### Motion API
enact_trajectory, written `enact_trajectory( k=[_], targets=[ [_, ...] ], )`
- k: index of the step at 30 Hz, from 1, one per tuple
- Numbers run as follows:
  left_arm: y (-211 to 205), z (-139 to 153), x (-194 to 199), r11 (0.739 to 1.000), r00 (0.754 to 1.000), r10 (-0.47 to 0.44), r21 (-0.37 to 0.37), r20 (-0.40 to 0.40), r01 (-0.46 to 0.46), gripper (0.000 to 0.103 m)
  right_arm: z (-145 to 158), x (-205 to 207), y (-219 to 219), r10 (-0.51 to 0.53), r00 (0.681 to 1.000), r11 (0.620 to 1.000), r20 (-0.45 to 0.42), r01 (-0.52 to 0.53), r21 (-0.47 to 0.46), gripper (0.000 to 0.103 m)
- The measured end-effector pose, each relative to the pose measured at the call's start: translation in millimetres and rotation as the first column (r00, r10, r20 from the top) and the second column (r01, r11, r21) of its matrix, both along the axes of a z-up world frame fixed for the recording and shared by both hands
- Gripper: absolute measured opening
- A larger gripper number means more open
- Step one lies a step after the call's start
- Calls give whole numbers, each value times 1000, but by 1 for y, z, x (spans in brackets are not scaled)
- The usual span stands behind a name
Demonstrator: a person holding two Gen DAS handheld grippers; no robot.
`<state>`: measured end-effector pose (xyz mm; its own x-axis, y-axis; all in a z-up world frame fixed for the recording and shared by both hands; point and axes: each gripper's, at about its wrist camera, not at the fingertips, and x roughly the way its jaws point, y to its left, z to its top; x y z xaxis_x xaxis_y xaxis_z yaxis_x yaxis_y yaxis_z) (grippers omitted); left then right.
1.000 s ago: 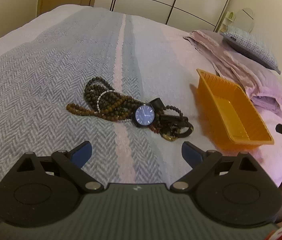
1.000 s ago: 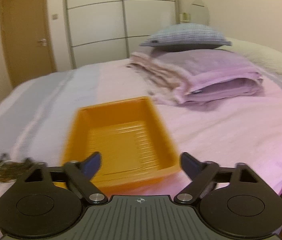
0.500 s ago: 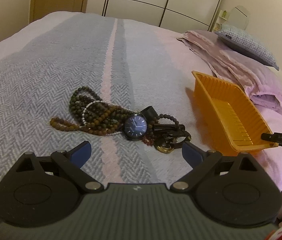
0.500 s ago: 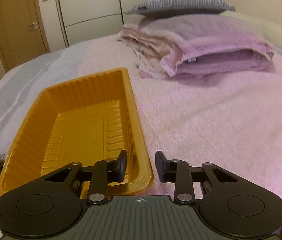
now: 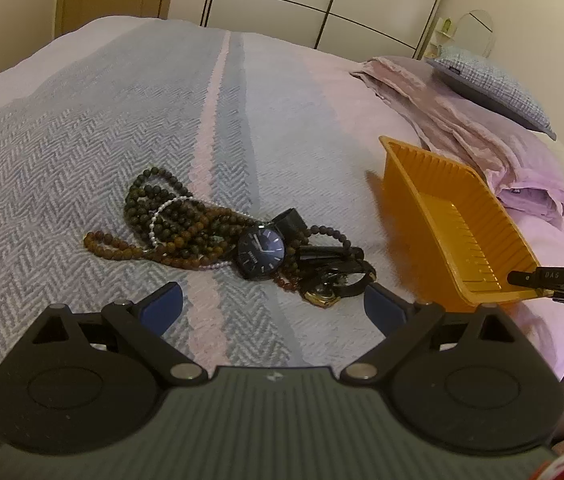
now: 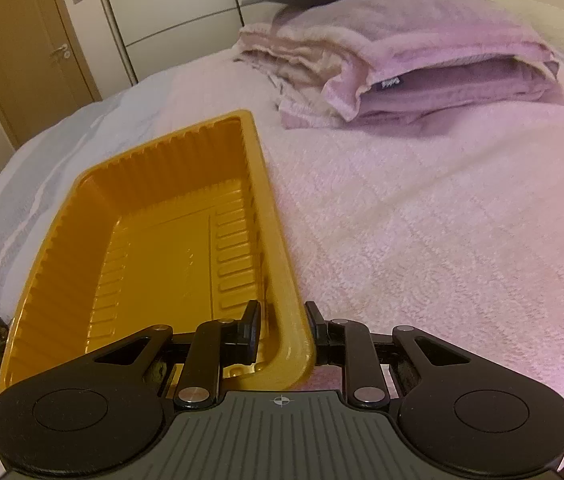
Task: Organize jewelry
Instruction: 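Grasp the orange tray rim with the right gripper and tilt it up, then grasp a black ring bracelet from the jewelry pile with the left gripper while the right holds the tray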
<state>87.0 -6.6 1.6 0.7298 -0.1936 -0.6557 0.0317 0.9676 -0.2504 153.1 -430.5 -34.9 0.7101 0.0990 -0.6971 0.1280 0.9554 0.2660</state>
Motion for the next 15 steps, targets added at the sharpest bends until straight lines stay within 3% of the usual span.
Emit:
enact_trajectory(
  k=[3,9,15],
  targets=[
    [3,0,-1,1000,1000,7,9,-6,-7,96,5,-1,5,9,1000,1000,5,-9,-20,9],
    [12,0,0,1000,1000,-1,23,-14,1,95,22,-6,18,14,1000,998,26,-12,-67,5],
    [26,1,7,997,999,-50,54,-18,51,89,53,-12,46,64,995,967,72,-44,-252,4]
  ],
)
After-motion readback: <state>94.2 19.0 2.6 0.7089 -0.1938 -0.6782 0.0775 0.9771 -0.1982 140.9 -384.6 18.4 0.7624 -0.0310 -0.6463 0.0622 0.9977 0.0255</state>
